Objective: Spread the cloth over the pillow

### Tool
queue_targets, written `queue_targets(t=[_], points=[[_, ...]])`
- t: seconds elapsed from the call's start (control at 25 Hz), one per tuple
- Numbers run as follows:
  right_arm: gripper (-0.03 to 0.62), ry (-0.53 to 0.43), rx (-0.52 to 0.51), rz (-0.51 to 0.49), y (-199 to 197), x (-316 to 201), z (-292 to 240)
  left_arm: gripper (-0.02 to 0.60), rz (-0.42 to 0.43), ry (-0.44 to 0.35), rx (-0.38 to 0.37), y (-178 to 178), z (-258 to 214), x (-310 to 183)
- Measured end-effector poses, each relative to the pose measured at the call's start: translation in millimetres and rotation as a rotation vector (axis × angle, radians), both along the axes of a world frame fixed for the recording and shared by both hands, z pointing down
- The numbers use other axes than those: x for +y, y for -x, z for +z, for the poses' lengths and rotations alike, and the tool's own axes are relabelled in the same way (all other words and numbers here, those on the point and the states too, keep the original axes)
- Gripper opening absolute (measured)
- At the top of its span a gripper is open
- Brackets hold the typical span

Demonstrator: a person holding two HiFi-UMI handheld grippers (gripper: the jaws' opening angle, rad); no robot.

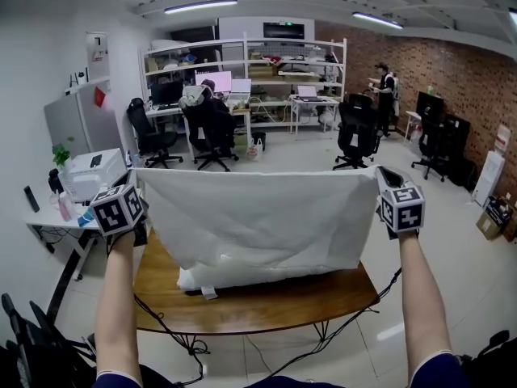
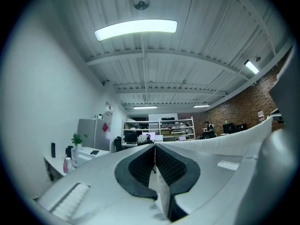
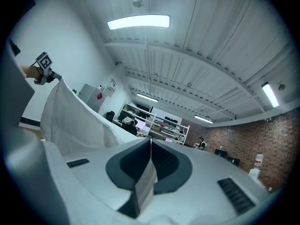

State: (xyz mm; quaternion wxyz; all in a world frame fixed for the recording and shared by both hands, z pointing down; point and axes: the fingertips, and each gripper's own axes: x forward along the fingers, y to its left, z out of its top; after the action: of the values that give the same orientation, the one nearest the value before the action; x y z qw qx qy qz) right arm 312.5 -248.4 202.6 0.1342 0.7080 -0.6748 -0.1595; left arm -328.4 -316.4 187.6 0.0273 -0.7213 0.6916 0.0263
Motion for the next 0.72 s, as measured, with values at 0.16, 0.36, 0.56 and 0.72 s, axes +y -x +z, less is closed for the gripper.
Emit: queue_targets(t=[0.16,0.36,0.56,0.72], points=[[0.023,-0.017,0.008,0.001,4,-9,-17,0.014,0.000,-0.006,-0.002,6,-10,-5],[0.023,-0.045,0.017,0.003,15,-12,-36,0.014,0.004,-0.032,-0.001,21,-25,-3],[0.023,-0.060,0.021,0.010,25,-11,-43,0.014,0.012,-0.041,-0.006,31,-28,5],[0.023,-0.065,0.025,0.005,29,-9,-45,0.014,0.017,-0.048,-0.005,35,-29,14]])
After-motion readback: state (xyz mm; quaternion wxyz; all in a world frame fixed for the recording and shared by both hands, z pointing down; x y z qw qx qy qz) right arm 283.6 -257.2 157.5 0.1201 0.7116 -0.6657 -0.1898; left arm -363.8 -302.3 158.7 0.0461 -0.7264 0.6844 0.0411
